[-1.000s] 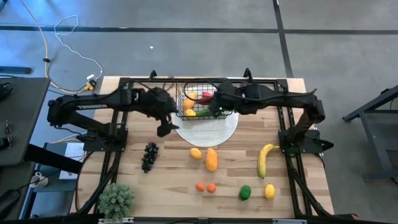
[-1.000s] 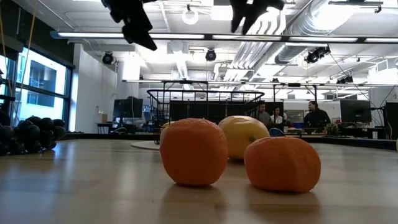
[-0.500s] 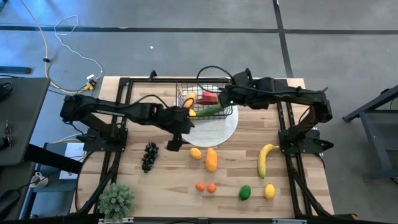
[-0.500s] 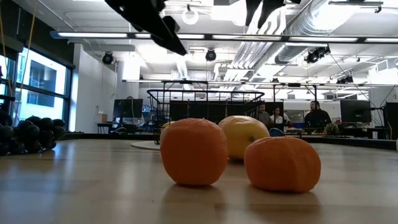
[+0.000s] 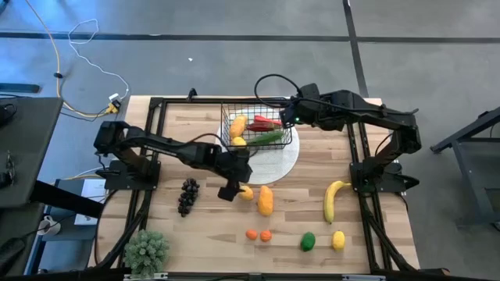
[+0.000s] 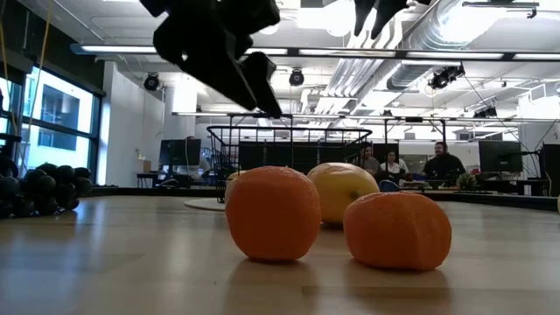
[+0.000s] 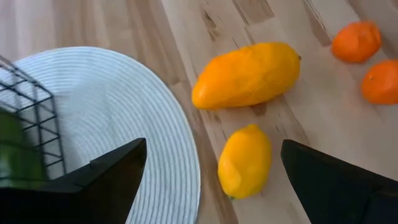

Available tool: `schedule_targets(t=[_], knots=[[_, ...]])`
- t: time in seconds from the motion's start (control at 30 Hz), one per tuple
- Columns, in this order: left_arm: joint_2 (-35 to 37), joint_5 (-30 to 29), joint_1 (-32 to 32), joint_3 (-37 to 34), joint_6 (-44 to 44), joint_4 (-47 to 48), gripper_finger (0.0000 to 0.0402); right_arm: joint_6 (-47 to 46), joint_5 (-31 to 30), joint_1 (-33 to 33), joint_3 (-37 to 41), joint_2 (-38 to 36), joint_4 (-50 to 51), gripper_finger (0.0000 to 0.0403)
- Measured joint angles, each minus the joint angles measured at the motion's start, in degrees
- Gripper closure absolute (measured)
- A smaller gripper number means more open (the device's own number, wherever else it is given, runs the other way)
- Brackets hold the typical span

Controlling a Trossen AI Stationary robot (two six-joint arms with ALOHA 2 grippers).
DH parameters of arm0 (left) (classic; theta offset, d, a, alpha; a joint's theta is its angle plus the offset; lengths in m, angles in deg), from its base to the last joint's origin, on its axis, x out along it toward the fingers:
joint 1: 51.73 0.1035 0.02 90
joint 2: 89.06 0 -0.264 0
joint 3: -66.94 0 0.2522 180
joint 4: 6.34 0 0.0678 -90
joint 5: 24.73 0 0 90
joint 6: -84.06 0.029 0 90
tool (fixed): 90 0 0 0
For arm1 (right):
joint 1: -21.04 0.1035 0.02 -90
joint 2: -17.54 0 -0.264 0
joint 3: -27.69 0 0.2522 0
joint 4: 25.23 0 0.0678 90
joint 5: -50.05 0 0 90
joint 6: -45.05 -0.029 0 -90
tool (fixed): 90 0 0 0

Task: Build produce basket
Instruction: Put the left yellow lemon into the black basket

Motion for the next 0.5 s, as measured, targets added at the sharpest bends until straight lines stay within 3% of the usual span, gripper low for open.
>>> schedule_targets(t=[0.5], knots=[[-9.2, 0.2, -3.0, 0.0, 2.8, -0.1, 0.0041, -0.4, 0.3, 0.0, 0.0, 0.0, 0.1, 0.0249]])
